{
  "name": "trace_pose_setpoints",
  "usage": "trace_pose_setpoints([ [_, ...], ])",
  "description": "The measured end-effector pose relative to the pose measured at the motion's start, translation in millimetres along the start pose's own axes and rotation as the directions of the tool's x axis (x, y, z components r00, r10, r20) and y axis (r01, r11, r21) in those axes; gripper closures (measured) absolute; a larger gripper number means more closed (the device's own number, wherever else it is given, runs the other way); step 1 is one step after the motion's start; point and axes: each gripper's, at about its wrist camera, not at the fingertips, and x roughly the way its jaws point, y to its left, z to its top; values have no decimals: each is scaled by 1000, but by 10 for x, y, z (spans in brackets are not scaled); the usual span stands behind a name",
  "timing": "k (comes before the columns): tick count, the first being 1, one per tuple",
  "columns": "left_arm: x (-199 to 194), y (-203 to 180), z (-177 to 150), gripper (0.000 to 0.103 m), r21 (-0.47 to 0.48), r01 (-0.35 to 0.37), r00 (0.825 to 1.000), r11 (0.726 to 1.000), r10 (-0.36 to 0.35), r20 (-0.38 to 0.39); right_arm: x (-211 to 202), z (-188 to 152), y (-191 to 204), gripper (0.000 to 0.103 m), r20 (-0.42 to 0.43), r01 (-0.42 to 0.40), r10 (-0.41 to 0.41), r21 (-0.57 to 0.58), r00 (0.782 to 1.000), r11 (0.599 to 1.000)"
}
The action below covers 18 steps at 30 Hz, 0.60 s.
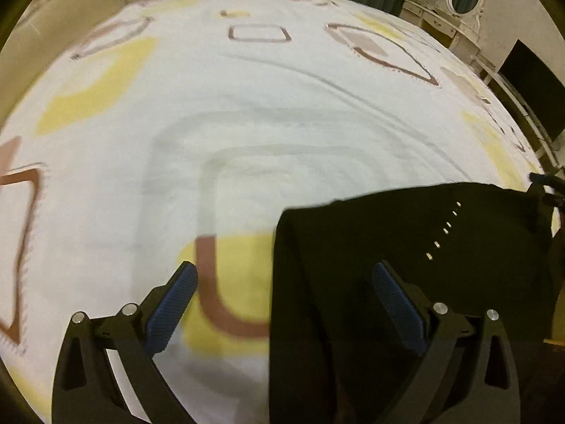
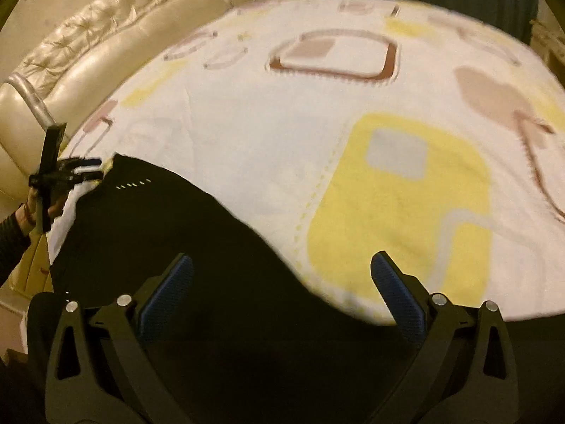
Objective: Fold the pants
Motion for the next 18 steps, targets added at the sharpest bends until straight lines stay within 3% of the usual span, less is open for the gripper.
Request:
trace_pose_setpoints([
  [1, 61, 3, 30, 4, 11, 14, 1000, 1000, -14, -10, 51, 5, -20, 4, -13, -4, 4, -3, 1000, 1000],
  [3, 174, -39, 78, 5, 59, 5, 1000, 998, -3, -26, 188, 42, -55, 17, -61, -24, 22, -22, 998, 999],
  [5, 214, -88, 112, 5, 95, -11, 1000, 995, 13, -22, 326, 81, -75, 44, -126, -29, 23, -42, 992, 999],
  [7, 233, -106, 146, 6, 104, -6, 1000, 995, 9, -29, 408, 55, -48, 48, -175, -35, 21, -76, 984, 997],
  [8, 230, -125, 166, 16, 114, -2, 1000, 993, 5, -25, 409, 40, -18, 58, -179, -29, 10, -103, 984, 994],
  [9, 211, -146, 180, 36, 125, 0, 1000, 992, 2, -18, 405, 31, 7, 67, -184, -32, 9, -120, 983, 992],
  [10, 199, -138, 208, 43, 127, 10, 1000, 992, -7, -22, 407, 32, 3, 90, -193, -46, 24, -115, 981, 992],
  [11, 175, -141, 215, 61, 121, 33, 999, 992, -30, -32, 403, 40, -15, 95, -205, -94, 75, -84, 976, 992],
  [12, 175, -166, 271, 68, 112, 45, 998, 993, -41, -42, 393, 47, -6, 95, -205, -97, 79, -77, 976, 992],
  [16, 62, -199, 298, 85, 99, 30, 999, 995, -25, -45, 187, 9, 160, 95, -153, -34, 12, -142, 988, 989],
  [17, 17, -200, 298, 95, 91, 18, 999, 996, -14, -37, 92, -7, 194, 96, -124, -21, 3, -150, 992, 988],
  [18, -66, -191, 290, 95, 69, 35, 999, 997, -33, -28, 6, -25, 224, 96, -97, -9, -7, -155, 995, 988],
])
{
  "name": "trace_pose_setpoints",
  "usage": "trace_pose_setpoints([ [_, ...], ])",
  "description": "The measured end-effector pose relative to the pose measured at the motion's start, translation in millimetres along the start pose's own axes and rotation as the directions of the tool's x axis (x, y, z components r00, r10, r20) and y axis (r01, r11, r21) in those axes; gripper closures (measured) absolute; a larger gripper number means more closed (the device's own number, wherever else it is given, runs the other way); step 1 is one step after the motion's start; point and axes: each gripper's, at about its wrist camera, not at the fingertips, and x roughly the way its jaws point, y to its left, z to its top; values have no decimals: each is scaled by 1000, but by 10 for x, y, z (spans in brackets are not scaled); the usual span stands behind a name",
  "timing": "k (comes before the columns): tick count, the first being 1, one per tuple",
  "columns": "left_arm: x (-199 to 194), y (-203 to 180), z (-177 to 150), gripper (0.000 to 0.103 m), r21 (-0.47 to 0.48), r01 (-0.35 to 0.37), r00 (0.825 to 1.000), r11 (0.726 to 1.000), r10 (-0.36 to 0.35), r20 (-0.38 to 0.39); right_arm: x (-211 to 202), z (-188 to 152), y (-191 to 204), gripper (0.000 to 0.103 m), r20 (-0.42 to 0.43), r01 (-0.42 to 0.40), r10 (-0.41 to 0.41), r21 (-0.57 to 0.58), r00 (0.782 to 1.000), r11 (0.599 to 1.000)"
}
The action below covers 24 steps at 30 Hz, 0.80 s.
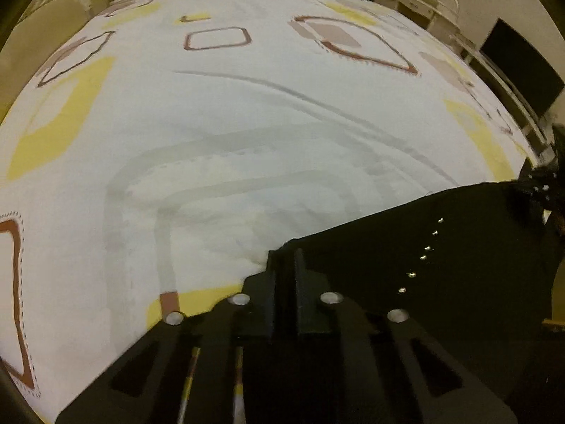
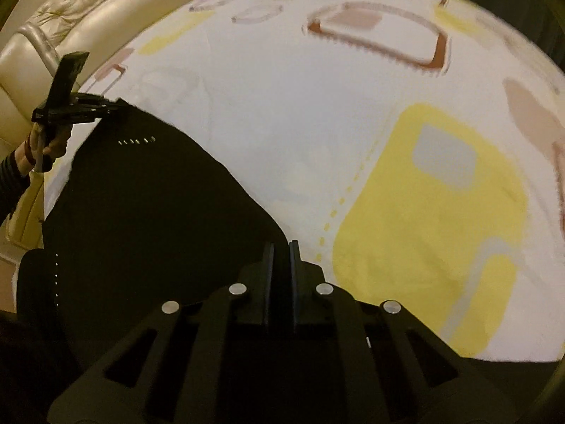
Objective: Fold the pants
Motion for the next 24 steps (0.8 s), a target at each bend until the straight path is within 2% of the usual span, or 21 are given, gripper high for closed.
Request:
trace_pose_setpoints([
  [7, -701, -195, -265, 96, -19, 57, 991, 998, -54, 124, -583, -251, 494, 96, 149, 99, -90, -53, 985, 994],
  [12, -1060, -382, -664, 96, -22, 70, 985, 997, -66, 162, -903, -732, 894, 96, 235, 180, -156, -84, 959, 980],
  [14, -1142, -441, -843, 96, -22, 55, 986, 998, -51, 159, -960, -936, 1031, 96, 254, 210, -180, -96, 950, 973],
  [17, -1199, -515, -1118, 96, -37, 61, 988, 997, -55, 144, -884, -1149, 1208, 96, 259, 240, -206, -110, 944, 964],
  [21, -1225, -523, -1512, 96, -82, 75, 991, 994, -65, 115, -752, -1442, 1387, 96, 228, 227, -198, -109, 953, 968],
  [24, -1152, -480, -1729, 96, -137, 98, 993, 986, -87, 81, -589, -1628, 1488, 96, 174, 228, -205, -123, 963, 966],
])
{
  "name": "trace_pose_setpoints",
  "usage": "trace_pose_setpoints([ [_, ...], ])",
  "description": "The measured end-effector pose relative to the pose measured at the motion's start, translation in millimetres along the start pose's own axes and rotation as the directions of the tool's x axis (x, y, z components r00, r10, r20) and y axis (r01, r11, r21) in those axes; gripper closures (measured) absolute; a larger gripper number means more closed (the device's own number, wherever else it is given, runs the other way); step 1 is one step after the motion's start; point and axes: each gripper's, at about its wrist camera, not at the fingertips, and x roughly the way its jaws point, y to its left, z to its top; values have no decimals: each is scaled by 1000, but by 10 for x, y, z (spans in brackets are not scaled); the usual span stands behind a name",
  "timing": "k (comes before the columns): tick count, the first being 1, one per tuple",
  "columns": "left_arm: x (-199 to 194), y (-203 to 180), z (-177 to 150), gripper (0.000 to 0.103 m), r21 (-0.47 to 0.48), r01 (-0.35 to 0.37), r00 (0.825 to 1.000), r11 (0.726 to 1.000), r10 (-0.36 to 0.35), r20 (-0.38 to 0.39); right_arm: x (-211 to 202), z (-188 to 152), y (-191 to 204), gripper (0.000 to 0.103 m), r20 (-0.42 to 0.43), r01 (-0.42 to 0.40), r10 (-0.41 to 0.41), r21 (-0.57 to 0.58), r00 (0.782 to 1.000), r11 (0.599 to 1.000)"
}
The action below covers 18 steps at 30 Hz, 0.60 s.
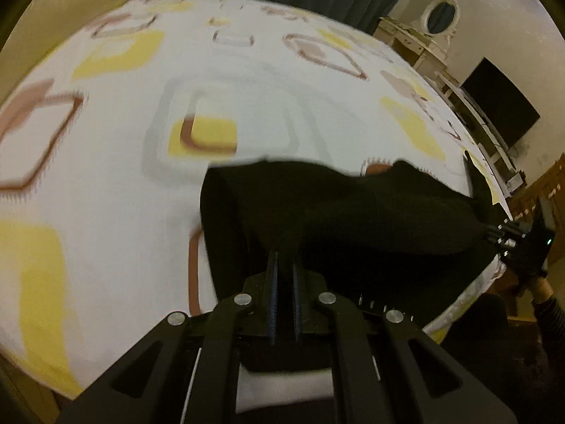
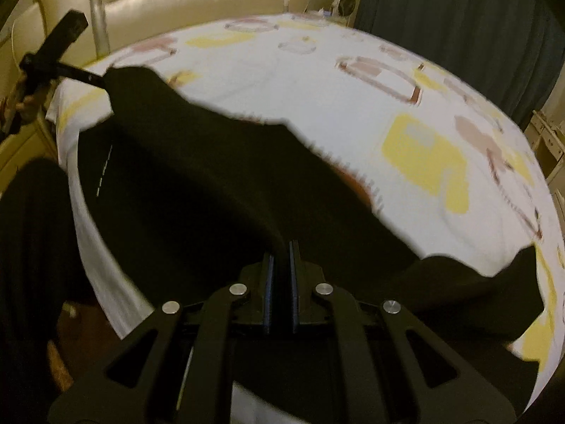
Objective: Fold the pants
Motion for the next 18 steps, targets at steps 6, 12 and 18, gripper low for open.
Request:
trace_pose_setpoints([
  [6, 164, 38, -290, 93, -54, -29, 996, 998, 24, -80, 202, -231, 191, 93, -86, 19, -19, 3, 996, 1000],
  [12, -15, 77, -514, 77, -163, -8, 998, 987, -1, -57, 47, -290, 89, 52, -64, -8, 20, 174, 998, 985],
  [18, -175, 39, -656, 50, -320, 70, 997, 945, -61, 38, -168, -602, -366, 45, 83, -216, 215, 651, 973, 727],
])
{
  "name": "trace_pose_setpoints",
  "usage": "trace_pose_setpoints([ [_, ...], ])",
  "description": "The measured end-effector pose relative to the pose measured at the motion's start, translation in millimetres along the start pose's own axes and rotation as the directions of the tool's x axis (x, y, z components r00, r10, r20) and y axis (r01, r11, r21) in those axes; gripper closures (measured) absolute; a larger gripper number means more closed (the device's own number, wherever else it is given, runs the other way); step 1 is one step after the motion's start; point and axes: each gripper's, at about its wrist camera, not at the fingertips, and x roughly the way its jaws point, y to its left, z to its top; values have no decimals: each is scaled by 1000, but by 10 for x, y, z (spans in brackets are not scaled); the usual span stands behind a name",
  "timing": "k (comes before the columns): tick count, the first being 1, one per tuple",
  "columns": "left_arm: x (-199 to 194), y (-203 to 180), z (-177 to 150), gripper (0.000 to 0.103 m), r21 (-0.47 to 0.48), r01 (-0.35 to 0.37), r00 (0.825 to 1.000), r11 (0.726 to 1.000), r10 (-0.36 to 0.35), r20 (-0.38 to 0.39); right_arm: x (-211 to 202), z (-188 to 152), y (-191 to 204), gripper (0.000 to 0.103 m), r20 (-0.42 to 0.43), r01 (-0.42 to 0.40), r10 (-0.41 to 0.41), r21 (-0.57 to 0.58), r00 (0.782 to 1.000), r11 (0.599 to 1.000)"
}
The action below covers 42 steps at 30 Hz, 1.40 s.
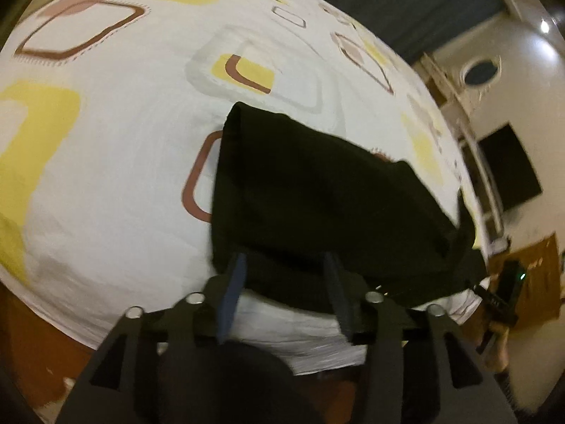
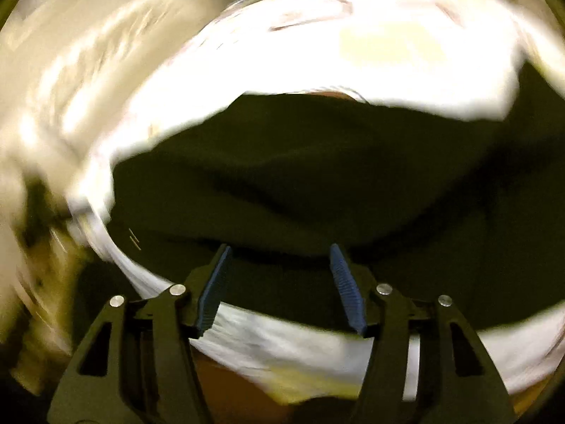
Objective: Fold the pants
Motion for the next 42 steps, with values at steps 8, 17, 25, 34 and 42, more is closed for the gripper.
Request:
trace_pose_setpoints([
  [8, 306, 8, -2, 49, -128, -48, 999, 991, 47, -13, 94, -248, -428, 45, 40, -159, 156, 400, 987, 903],
  [17, 462, 76, 101, 51, -278, -79, 996, 957, 88, 18, 273, -220, -427, 41, 111, -207, 175, 509, 978, 836],
  [25, 425, 114, 130, 91, -276, -139, 989, 951, 146, 4, 389, -211, -409, 95, 111, -162, 121, 530, 986, 833],
  [34, 218, 223, -76, 95, -289, -156, 987, 944, 160, -11, 151, -370, -228, 96, 110, -148, 108, 478, 988, 866],
  [42, 228, 219, -130, 95, -270, -160, 987, 949, 163, -10, 276, -523, -340, 96, 74, -130, 108, 515, 991, 847],
])
